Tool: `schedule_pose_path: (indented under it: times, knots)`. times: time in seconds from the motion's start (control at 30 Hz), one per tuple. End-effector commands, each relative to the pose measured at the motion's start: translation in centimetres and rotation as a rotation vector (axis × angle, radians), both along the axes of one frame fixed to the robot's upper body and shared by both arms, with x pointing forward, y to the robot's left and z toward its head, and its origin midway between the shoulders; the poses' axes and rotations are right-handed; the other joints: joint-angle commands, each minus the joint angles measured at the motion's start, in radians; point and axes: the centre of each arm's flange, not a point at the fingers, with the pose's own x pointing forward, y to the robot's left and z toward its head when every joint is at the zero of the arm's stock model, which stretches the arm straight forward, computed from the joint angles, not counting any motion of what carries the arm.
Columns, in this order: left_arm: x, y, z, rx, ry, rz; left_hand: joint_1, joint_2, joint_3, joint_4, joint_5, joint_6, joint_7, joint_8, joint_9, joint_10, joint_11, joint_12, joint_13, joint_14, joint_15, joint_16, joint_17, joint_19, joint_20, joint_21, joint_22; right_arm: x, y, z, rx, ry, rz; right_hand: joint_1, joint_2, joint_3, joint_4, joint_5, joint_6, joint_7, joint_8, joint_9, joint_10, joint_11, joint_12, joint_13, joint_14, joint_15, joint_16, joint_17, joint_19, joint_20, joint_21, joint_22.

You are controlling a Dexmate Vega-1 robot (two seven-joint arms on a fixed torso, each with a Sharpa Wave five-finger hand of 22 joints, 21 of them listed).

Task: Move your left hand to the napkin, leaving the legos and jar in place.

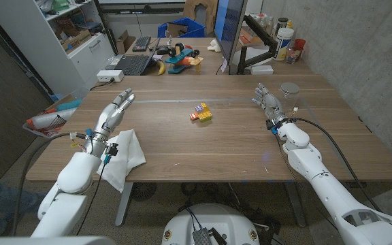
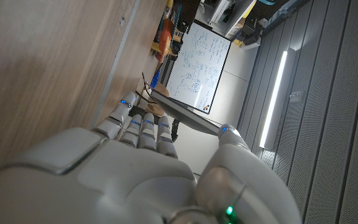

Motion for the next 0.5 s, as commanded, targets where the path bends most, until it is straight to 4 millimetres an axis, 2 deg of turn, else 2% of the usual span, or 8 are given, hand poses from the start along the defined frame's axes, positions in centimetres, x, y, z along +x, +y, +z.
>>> schedule_pose_path:
  times: [0.03, 0.5]
  knots:
    - [-1.06, 0.38, -0.6, 0.006, -0.002, 0.04, 0.008, 0.008, 0.004, -0.006, -0.002, 0.01, 0.004, 0.007, 0.001, 0.007, 0.004, 0.006, 0.001, 0.006, 0.0, 0.004, 0.001, -0.025, 0.007, -0.005, 0.004, 0.33, 0.12, 0.14, 0.0, 0.002, 0.006, 0.009, -0.001, -0.005, -0.001, 0.007, 0.005, -0.007, -0.003, 0.002, 0.004, 0.003, -0.007, 0.001, 0.001, 0.0, 0.0, -0.001, 0.009, 0.003, -0.003, 0.005]
    - [-1.91, 0.68, -0.14, 0.046, 0.015, 0.09, 0.011, 0.013, 0.006, -0.01, -0.002, 0.022, 0.005, 0.01, 0.001, 0.02, 0.004, 0.01, 0.0, 0.015, 0.0, 0.006, 0.001, -0.016, 0.01, -0.01, 0.005, 0.48, -0.18, 0.69, 0.011, -0.01, 0.007, 0.009, -0.001, -0.006, -0.003, 0.007, 0.006, -0.009, -0.003, 0.002, 0.007, 0.001, -0.009, 0.001, 0.003, -0.002, 0.0, -0.003, 0.014, 0.004, -0.008, 0.005]
